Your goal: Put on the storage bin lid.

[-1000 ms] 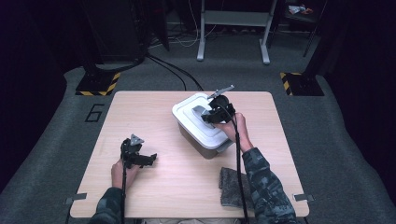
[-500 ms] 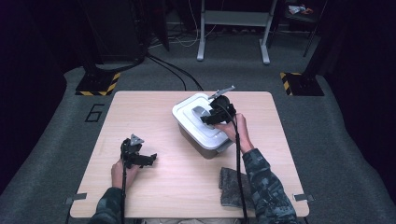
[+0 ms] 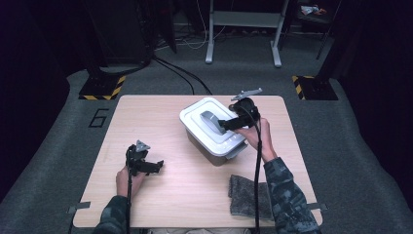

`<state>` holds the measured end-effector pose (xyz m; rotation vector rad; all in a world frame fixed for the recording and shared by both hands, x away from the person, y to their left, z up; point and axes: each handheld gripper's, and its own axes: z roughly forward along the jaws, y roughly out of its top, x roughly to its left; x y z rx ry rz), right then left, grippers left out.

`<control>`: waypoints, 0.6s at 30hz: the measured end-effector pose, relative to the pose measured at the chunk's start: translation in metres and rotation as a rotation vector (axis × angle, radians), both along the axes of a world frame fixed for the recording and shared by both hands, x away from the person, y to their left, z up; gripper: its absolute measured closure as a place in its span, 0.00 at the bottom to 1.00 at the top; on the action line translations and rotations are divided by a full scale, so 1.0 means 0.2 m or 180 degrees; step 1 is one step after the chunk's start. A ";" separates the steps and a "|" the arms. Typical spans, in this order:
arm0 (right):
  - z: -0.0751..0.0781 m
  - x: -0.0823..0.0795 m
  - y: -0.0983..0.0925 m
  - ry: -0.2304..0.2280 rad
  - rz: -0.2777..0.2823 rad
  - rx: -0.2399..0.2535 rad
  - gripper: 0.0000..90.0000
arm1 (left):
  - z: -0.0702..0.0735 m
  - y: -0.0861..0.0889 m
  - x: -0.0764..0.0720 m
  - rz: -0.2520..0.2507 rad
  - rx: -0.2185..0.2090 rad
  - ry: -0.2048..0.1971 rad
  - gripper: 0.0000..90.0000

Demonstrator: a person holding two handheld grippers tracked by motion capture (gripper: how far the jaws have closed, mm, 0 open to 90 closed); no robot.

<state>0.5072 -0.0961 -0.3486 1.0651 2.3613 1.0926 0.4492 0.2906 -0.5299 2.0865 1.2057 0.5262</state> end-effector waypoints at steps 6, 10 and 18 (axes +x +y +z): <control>0.03 -0.04 -0.10 -0.0055 -0.0092 0.0017 0.12 | 0.00 0.00 0.00 0.0001 -0.0001 0.0000 0.00; 0.04 -0.08 -0.21 -0.0115 -0.0161 0.0023 0.09 | 0.00 0.00 0.00 0.0001 -0.0001 -0.0001 0.00; 0.00 -0.14 -0.37 -0.0143 -0.0332 -0.0006 0.05 | 0.00 0.00 0.00 0.0001 -0.0001 -0.0001 0.00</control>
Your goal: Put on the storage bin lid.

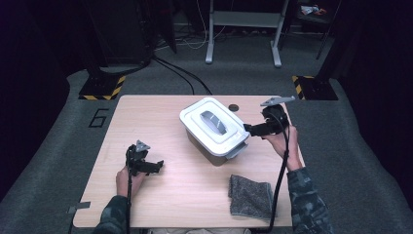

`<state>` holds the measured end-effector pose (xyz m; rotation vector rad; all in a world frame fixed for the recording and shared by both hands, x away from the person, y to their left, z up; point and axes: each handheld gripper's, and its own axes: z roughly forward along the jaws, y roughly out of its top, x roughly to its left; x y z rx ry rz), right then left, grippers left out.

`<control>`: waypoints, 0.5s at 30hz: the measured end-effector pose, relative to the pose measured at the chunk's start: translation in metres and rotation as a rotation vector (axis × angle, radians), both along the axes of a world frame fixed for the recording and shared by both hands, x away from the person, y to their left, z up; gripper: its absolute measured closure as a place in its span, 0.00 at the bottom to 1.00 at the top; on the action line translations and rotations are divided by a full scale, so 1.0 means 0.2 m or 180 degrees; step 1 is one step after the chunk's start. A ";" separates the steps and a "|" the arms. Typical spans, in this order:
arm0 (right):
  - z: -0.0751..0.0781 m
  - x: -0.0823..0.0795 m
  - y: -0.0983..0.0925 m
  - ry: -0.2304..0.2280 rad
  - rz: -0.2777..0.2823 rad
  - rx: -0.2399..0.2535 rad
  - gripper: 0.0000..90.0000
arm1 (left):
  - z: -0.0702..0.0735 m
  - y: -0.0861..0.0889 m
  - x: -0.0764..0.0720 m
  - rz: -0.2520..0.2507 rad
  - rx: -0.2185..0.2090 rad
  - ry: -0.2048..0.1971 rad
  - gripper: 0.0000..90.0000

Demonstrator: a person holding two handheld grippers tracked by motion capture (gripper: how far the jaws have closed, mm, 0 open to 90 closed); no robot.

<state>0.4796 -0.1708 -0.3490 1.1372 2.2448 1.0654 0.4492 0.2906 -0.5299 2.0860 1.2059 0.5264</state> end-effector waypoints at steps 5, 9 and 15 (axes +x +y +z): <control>-0.07 -0.03 -0.10 0.0035 -0.0146 0.0004 0.03 | 0.00 0.00 0.00 0.0000 -0.0001 0.0000 0.00; -0.13 -0.06 -0.17 0.0089 -0.0231 0.0051 0.03 | 0.00 0.00 0.00 -0.0001 0.0001 0.0000 0.00; -0.25 -0.11 -0.26 0.0127 -0.0329 0.0014 0.03 | 0.00 0.00 0.00 0.0000 0.0000 0.0001 0.00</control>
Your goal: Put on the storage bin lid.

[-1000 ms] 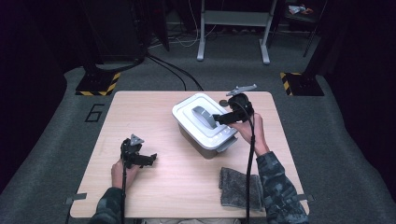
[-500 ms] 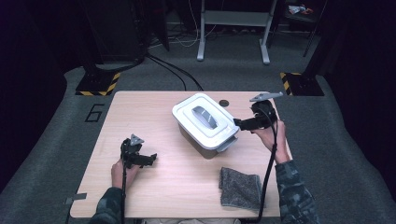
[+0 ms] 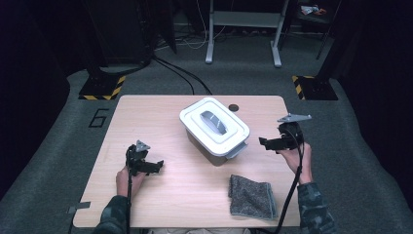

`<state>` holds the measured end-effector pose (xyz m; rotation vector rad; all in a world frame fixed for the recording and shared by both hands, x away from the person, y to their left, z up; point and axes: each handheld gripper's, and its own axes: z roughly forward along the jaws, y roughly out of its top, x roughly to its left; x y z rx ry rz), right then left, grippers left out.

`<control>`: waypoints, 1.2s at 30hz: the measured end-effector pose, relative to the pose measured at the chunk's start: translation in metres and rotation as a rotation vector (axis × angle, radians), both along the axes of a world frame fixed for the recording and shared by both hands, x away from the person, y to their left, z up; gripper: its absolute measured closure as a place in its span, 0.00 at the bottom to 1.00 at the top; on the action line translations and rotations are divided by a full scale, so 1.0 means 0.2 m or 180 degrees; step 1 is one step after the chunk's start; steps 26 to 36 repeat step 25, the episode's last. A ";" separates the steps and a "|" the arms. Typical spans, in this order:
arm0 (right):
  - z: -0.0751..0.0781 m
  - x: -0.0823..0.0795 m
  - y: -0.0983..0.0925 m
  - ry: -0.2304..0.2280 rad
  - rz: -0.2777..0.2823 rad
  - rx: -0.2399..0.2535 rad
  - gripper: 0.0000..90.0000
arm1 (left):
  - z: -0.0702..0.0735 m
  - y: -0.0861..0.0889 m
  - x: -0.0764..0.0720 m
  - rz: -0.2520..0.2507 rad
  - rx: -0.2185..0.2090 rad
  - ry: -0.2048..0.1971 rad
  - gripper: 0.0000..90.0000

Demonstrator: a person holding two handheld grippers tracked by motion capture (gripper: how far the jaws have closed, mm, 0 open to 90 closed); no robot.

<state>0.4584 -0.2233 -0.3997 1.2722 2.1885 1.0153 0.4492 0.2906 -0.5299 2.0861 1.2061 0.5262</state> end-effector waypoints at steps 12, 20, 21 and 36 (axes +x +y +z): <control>-0.40 -0.08 -0.14 0.0331 -0.0284 -0.0041 0.03 | 0.00 0.00 0.00 0.0000 0.0000 -0.0001 0.00; -0.57 -0.10 -0.19 0.0428 -0.0330 -0.0021 0.00 | 0.00 0.00 0.00 0.0000 0.0001 -0.0001 0.00; -0.59 -0.11 -0.19 0.0432 -0.0331 -0.0011 0.00 | 0.00 0.00 0.00 -0.0001 0.0002 0.0000 0.00; -0.62 -0.12 -0.18 0.0366 -0.0304 -0.0094 0.00 | 0.00 0.00 0.00 -0.0002 0.0002 0.0000 0.00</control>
